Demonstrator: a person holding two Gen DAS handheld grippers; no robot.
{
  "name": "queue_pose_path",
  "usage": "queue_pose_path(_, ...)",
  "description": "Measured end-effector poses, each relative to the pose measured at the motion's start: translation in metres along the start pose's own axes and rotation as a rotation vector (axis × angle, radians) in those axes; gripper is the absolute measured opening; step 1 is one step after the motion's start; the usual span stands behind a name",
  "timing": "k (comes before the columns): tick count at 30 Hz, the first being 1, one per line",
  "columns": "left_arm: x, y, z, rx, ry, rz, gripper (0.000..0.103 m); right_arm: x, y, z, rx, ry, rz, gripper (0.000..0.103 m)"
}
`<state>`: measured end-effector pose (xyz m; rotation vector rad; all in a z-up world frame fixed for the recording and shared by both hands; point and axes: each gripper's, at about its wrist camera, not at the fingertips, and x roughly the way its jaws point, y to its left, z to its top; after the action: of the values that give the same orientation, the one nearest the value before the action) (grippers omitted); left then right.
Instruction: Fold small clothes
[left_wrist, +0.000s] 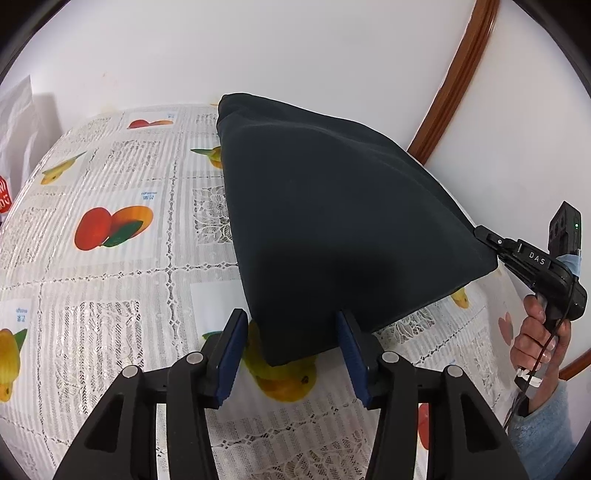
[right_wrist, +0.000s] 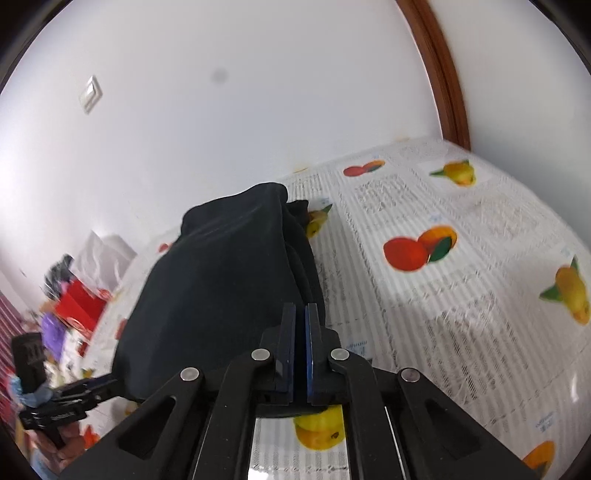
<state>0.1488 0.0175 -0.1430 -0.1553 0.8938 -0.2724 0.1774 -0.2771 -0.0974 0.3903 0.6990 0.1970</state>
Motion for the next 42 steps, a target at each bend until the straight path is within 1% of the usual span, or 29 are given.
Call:
queue_pose_path(5,0.000,-0.003,0.000,0.005,-0.003,0.022,0.048,-0.005,-0.003,-0.001,0.016,-0.011,-0.010,0.003)
queue_pose_path(9,-0.002,-0.006,-0.002,0.014,-0.004,0.040,0.048,-0.010,0.002,-0.005,-0.019,0.006,-0.074,0.004)
queue_pose_path(11,-0.004,-0.007,-0.004,0.015,-0.003,0.044,0.048,-0.013,0.005,-0.008,-0.044,0.014,-0.100,0.007)
queue_pose_path(15,-0.007,-0.007,-0.007,0.009,0.003,0.060,0.048,-0.017,0.018,-0.013,-0.121,0.007,-0.160,0.007)
queue_pose_path(17,-0.008,-0.008,-0.009,0.000,0.009,0.071,0.048,-0.013,0.024,-0.016,-0.160,0.029,-0.205,0.007)
queue_pose_path(19,-0.013,-0.008,-0.011,-0.009,0.019,0.088,0.048,-0.009,0.028,-0.020,-0.192,0.058,-0.250,0.007)
queue_pose_path(21,-0.020,-0.009,-0.014,-0.010,0.017,0.104,0.048,-0.010,0.034,-0.022,-0.221,0.075,-0.275,0.007)
queue_pose_path(24,-0.037,-0.012,-0.018,-0.014,0.001,0.122,0.049,-0.021,0.041,-0.025,-0.241,0.079,-0.304,0.008)
queue_pose_path(25,-0.043,-0.013,-0.018,-0.018,-0.005,0.130,0.052,-0.025,0.044,-0.026,-0.243,0.081,-0.311,0.012)
queue_pose_path(26,-0.051,-0.015,-0.019,-0.021,-0.015,0.138,0.055,-0.030,0.048,-0.027,-0.247,0.091,-0.310,0.022)
queue_pose_path(27,-0.058,-0.017,-0.020,-0.020,-0.028,0.143,0.056,-0.037,0.055,-0.028,-0.251,0.098,-0.298,0.029)
queue_pose_path(28,-0.064,-0.019,-0.020,-0.020,-0.038,0.147,0.058,-0.043,0.060,-0.029,-0.254,0.095,-0.294,0.043)
queue_pose_path(29,-0.072,-0.021,-0.021,-0.020,-0.052,0.151,0.062,-0.053,0.070,-0.032,-0.264,0.079,-0.299,0.054)
queue_pose_path(30,-0.082,-0.025,-0.022,-0.021,-0.068,0.161,0.063,-0.061,0.079,-0.034,-0.274,0.066,-0.309,0.059)
queue_pose_path(31,-0.090,-0.027,-0.024,-0.024,-0.079,0.177,0.065,-0.068,0.087,-0.036,-0.286,0.055,-0.320,0.068)
queue_pose_path(32,-0.097,-0.030,-0.025,-0.027,-0.092,0.196,0.067,-0.075,0.096,-0.038,-0.301,0.044,-0.330,0.072)
queue_pose_path(33,-0.106,-0.033,-0.028,-0.030,-0.109,0.211,0.068,-0.081,0.104,-0.040,-0.317,0.035,-0.340,0.073)
queue_pose_path(36,-0.129,-0.041,-0.033,-0.030,-0.139,0.223,0.072,-0.098,0.125,-0.047,-0.356,0.044,-0.363,0.074)
queue_pose_path(38,-0.141,-0.048,-0.036,-0.021,-0.157,0.242,0.078,-0.108,0.132,-0.050,-0.361,0.046,-0.369,0.074)
queue_pose_path(39,-0.148,-0.051,-0.039,-0.013,-0.164,0.254,0.079,-0.116,0.135,-0.053,-0.350,0.038,-0.380,0.074)
queue_pose_path(41,-0.157,-0.056,-0.043,-0.002,-0.166,0.265,0.080,-0.129,0.137,-0.057,-0.331,0.022,-0.383,0.088)
queue_pose_path(42,-0.163,-0.060,-0.046,0.005,-0.167,0.263,0.080,-0.137,0.138,-0.059,-0.322,0.005,-0.384,0.090)
